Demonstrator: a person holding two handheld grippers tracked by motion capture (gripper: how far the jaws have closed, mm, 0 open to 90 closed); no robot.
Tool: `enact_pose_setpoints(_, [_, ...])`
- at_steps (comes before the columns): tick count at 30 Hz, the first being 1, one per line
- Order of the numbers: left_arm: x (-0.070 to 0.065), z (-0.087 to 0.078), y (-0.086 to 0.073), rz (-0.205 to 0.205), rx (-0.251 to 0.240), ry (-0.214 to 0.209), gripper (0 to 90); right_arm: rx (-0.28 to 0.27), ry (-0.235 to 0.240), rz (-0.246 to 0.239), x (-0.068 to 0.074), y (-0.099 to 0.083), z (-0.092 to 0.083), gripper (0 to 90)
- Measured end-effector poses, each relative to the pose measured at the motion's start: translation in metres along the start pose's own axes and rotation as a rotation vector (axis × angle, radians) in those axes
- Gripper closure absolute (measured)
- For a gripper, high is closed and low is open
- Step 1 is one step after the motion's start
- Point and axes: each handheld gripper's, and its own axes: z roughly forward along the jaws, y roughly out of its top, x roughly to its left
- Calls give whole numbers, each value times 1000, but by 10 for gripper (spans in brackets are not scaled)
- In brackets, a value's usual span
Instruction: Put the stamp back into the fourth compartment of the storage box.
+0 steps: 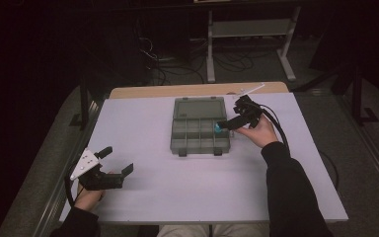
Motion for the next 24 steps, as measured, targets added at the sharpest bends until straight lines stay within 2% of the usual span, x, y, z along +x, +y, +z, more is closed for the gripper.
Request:
enact_pose_setpoints(4, [0,0,0,4,6,1,0,5,1,4,3,-6,-6,0])
enact_pose_setpoints(17, [0,1,-1,5,15,7,0,-92,10,-4,8,-23,-37,0])
enact_pose_setpoints(24, [-1,2,-1,6,17,10,0,-114,1,-8,10,-34,-45,0])
